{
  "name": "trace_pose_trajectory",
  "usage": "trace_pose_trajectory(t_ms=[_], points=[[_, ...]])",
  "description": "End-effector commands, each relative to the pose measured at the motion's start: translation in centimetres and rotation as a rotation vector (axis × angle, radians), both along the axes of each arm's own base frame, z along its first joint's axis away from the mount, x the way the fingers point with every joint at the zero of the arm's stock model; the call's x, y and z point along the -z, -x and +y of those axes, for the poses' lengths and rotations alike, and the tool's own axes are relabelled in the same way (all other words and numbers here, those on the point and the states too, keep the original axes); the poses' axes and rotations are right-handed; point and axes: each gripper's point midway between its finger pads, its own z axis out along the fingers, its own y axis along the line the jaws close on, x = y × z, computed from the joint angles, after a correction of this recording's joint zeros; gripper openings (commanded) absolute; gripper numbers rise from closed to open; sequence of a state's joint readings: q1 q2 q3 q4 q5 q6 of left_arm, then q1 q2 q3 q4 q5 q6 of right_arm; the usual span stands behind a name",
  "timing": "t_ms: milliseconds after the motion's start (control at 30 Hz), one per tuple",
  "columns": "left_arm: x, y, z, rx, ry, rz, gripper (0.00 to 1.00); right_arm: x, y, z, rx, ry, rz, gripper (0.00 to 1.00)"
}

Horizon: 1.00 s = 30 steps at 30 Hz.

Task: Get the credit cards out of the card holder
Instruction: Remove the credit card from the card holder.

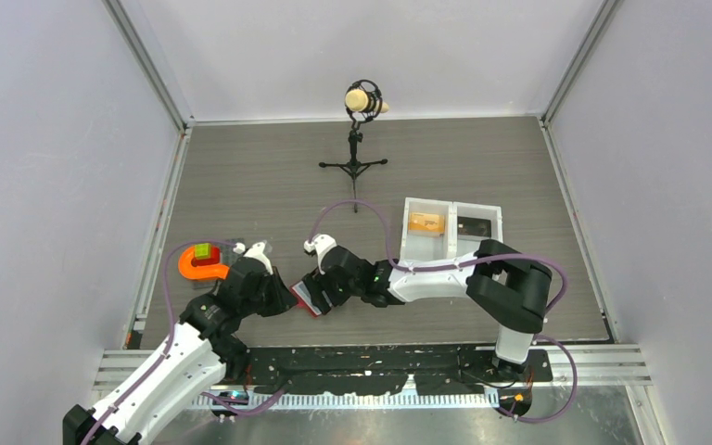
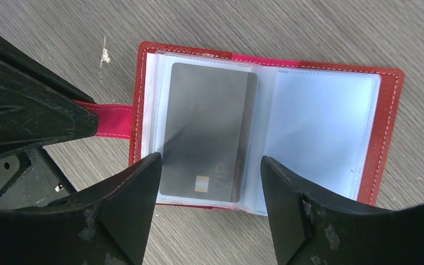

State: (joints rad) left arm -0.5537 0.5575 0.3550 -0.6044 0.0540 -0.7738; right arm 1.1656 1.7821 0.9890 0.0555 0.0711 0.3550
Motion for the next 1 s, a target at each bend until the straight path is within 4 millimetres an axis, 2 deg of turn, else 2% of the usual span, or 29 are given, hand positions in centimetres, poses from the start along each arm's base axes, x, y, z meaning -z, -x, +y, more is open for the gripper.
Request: trace_pose_trajectory(t_ms=[0, 333, 467, 967], points=[[-1.8, -0.7, -0.3, 0.002, 0.021, -0.046, 0.00, -1.9, -0.4, 2.2, -0.035, -0.085, -0.029, 0.74], [-1.8, -0.7, -0.4, 0.008, 0.024, -0.046, 0.00, -1.9, 0.1, 2.3, -0.043, -0.111, -0.007, 0.73], [-1.9, -0.7, -0.4, 0.008, 0.027, -0.049, 0.00, -1.3, 0.2, 2.1, -0.038, -0.098, -0.001, 0.70], [-2.1, -0.6, -0.4, 0.009, 0.028, -0.052, 0.00, 0.5, 0.4, 1.7, -0.030, -0.042, 0.030, 0.73]])
